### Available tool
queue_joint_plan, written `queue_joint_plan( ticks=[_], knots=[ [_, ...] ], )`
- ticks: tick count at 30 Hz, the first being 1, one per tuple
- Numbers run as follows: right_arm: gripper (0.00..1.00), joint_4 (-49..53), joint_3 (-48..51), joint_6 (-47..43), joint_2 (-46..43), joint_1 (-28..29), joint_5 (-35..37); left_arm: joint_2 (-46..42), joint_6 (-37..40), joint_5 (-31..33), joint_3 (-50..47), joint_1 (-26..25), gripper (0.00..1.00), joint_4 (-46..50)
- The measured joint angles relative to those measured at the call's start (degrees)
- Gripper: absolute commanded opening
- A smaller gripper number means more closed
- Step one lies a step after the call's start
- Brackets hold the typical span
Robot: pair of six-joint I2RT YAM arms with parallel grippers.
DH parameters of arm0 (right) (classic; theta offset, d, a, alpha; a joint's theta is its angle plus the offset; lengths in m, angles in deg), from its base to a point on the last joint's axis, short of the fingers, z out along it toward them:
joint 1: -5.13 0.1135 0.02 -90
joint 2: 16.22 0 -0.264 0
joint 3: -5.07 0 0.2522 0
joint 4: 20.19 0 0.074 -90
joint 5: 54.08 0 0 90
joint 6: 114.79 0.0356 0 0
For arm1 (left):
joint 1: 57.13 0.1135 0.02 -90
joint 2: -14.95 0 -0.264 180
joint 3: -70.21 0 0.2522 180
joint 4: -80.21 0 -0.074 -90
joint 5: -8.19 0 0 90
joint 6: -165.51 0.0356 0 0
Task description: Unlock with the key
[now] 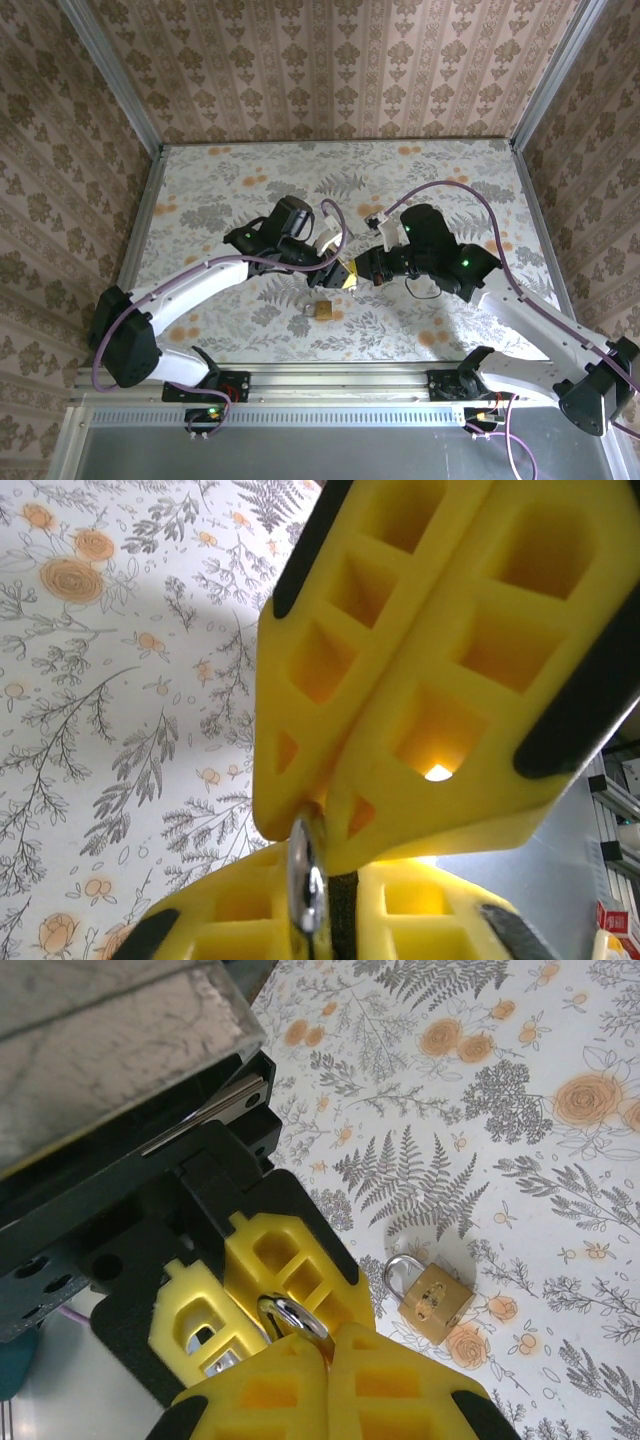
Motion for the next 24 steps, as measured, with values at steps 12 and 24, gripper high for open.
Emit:
queue_joint_plan(
  ticks=[12, 24],
  knots=[
    [0.00, -1.49, 0.00, 4.81, -0.02, 0.63, 5.57, -4.72, -6.99, 6.14, -12.07, -0.07, 0.58, -17.92],
    [0.00, -1.88, 0.76, 7.37, 0.02, 0.63, 8.41, -9.75, -16.37, 8.98, -24.48, 3.41, 0.70, -35.76]
  ],
)
